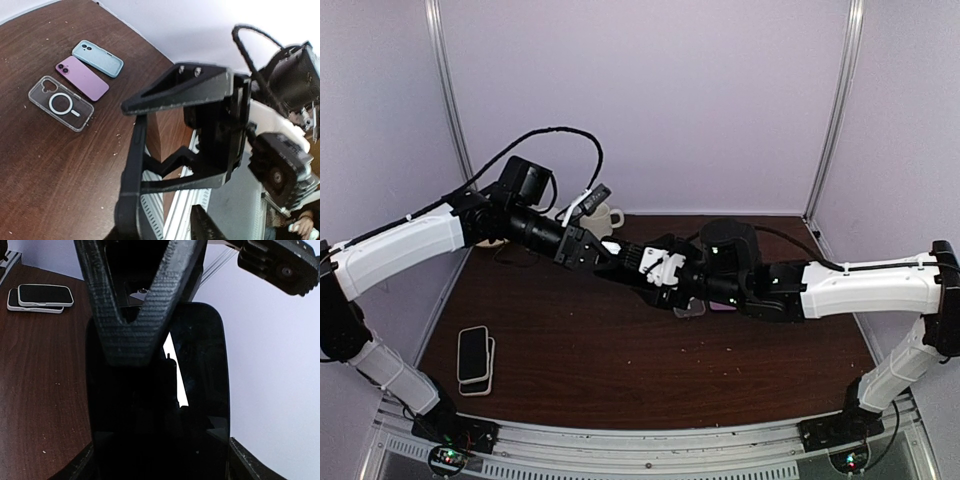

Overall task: Take the phone out of the phone case
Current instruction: Pass from the left arm to the right, then place the phone on the phone case.

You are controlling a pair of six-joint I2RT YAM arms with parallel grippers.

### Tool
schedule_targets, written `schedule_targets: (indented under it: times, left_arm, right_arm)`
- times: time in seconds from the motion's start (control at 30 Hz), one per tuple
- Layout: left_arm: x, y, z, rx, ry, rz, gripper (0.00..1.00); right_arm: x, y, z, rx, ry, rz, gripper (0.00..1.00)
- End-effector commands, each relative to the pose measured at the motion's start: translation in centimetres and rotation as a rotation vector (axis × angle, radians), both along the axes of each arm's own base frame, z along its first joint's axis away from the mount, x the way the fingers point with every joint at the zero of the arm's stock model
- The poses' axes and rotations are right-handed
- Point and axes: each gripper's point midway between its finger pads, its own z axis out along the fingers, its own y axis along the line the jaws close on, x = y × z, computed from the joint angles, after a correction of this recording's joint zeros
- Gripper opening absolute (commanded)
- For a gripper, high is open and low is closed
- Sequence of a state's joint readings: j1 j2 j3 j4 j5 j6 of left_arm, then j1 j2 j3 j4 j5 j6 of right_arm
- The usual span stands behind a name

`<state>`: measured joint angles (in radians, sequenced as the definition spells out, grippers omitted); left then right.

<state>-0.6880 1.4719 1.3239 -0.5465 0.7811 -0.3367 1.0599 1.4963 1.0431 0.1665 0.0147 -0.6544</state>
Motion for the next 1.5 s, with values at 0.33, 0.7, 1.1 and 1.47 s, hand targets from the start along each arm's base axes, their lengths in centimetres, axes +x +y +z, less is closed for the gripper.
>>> schedule_targets:
  times: [0.33, 0.7, 1.1, 1.47]
  left_arm:
    - [4.8, 3.0, 2.5, 0.103, -0.314, 0.265, 0.97]
    - [8.4, 11.5, 5.9, 0.264, -0.658, 0.68, 0.98]
    - [8.8, 13.5, 6.3, 0.321, -0.732, 0.755, 0.97]
    - [8.8, 13.4, 6.0, 0.335, -0.729, 0.744, 0.98]
  right_arm:
    - [2.7, -2.9, 1.5, 0.347, 0.324, -0.369, 0.25]
    - [5.6, -3.1, -3.0, 0.425, 0.578, -0.716, 0.16]
    - [9.4, -2.3, -9.6, 0.395, 0.747, -0.999, 0.11]
    - [11.6, -2.2, -15.3, 0.331, 0.755, -1.163, 0.17]
